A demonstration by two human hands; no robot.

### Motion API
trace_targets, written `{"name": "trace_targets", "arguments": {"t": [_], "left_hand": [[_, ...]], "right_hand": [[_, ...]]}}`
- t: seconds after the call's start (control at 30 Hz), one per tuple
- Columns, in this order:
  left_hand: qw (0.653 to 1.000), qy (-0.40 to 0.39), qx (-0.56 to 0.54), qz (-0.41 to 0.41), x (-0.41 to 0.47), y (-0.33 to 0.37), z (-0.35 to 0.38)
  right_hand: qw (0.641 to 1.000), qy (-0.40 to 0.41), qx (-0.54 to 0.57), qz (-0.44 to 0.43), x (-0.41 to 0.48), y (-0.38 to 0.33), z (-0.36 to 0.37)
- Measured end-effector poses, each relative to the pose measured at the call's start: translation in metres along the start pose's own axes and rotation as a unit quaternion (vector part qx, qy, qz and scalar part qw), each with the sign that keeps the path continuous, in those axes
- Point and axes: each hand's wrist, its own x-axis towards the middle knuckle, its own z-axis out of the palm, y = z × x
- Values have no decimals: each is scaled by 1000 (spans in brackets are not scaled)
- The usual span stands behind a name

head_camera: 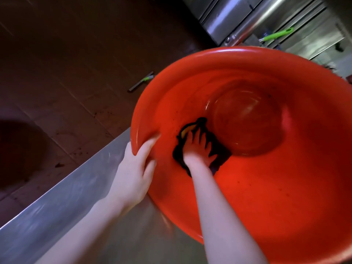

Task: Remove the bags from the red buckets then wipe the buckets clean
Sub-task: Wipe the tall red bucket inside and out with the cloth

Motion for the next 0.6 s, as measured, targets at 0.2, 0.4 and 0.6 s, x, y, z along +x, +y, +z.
{"name": "trace_targets", "arguments": {"t": [0.2, 0.4, 0.6], "left_hand": [[999, -4, -29, -13, -1, 4, -4], [999, -28, -25, -25, -12, 15, -8], [970, -10, 227, 82, -25, 46, -44]], "right_hand": [[971, 79, -62, -215, -133, 18, 44], [999, 8, 34, -30, -2, -4, 3], [994, 22, -65, -88, 16, 37, 3]]}}
